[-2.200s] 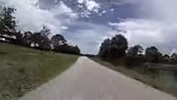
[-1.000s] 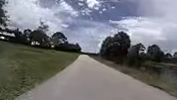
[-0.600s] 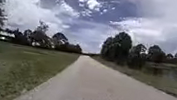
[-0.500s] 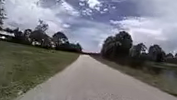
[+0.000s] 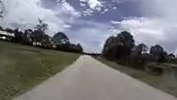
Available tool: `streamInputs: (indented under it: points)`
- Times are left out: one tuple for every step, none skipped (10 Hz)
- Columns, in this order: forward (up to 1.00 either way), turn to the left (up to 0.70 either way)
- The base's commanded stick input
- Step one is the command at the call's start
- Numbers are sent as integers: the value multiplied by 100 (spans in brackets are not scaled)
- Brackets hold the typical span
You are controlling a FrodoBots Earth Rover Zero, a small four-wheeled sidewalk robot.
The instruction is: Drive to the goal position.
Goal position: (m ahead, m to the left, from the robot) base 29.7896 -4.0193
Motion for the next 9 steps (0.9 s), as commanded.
streamInputs:
  points:
    - [85, 0]
    - [85, 0]
    - [85, 0]
    - [85, 0]
    - [85, 0]
    - [85, 0]
    - [85, 0]
    - [85, 0]
    - [85, 0]
